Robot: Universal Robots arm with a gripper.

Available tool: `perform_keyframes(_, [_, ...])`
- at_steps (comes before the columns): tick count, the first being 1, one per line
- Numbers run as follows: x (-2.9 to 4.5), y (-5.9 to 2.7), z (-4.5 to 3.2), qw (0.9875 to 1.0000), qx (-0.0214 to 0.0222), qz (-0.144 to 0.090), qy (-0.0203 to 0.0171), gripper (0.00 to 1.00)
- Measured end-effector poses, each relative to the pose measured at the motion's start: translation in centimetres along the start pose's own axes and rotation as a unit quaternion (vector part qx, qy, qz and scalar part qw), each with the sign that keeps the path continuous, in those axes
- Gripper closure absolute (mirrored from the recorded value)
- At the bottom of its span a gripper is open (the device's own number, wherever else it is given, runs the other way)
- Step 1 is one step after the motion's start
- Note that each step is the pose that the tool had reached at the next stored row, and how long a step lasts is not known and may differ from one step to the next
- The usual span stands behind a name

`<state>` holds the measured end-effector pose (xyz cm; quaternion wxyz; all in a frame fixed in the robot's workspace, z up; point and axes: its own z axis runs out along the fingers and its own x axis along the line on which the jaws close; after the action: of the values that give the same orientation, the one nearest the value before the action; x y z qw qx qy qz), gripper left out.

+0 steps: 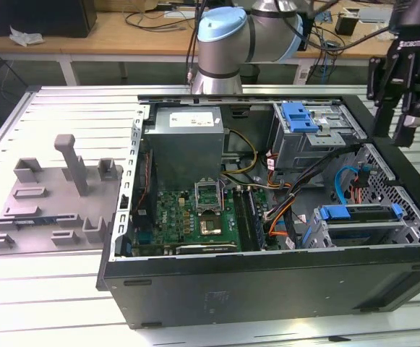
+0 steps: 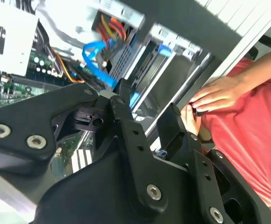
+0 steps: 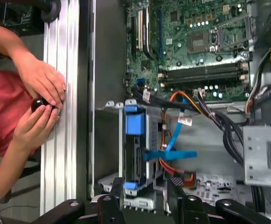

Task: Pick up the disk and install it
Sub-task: 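Insert the first disk wire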

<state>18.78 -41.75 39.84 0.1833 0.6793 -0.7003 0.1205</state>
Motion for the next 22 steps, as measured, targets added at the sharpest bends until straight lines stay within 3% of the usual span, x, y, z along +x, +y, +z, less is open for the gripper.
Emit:
perform_keyframes(5, [-0.33,-1.17,0.11,0.9999,-0.0050,0.009,-0.0008,0.50])
perform_keyframes(11, [-0.54,-1.40,0.48,0.9989,-0.0206,0.043,-0.0037,0.50])
perform_keyframes(13, [-0.68,-1.50,0.69,0.9975,-0.0303,0.064,-0.0057,0.50])
perform_keyframes(20, [-0.86,-1.53,0.77,0.9972,-0.0312,0.068,-0.0049,0.50])
perform_keyframes(22, [-0.93,-1.54,0.81,0.9965,-0.0286,0.079,-0.0062,0.50])
